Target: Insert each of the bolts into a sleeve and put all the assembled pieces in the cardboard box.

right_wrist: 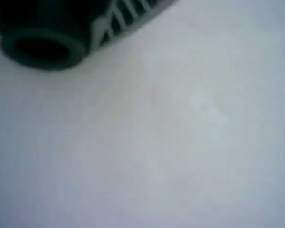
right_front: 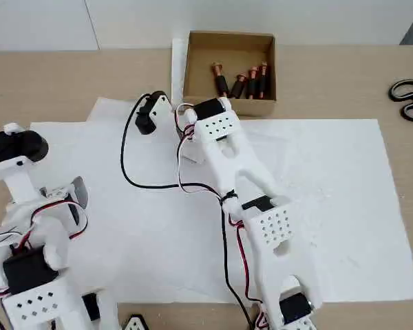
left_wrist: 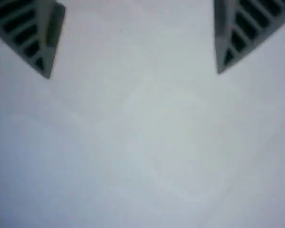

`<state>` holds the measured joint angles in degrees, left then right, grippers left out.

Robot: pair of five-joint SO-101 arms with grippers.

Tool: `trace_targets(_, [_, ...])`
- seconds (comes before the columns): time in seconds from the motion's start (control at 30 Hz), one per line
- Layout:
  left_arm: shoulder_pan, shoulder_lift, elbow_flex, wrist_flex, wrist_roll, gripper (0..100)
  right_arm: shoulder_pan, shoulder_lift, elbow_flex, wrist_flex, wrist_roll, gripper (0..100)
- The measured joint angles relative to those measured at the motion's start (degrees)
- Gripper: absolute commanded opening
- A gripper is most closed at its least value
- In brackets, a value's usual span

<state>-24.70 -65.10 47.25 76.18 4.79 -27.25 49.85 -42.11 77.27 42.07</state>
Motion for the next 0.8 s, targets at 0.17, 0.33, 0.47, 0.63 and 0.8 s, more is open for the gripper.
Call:
trace_targets(0.17, [0.0,0.0,0.0,0.0,0.0,21,0.0,0.9,-4.0,3.2,-1.5,0.4])
trace_targets(0.33, [0.0,0.0,0.0,0.0,0.0,21,1.4,1.3,-8.8,5.2,-10.0,0.4])
trace_targets(0.47, [0.0,0.0,0.0,0.0,0.0,21,2.5,1.3,-15.3,9.1,-14.2,0.4])
trace_targets(0.63, [0.0,0.0,0.0,0.0,0.0,21,2.2,1.3,-25.7,15.0,-17.4,0.4])
trace_targets(0.8, [0.0,0.0,0.0,0.0,0.0,21,3.1,1.3,-37.0,20.2,-22.5,0.4])
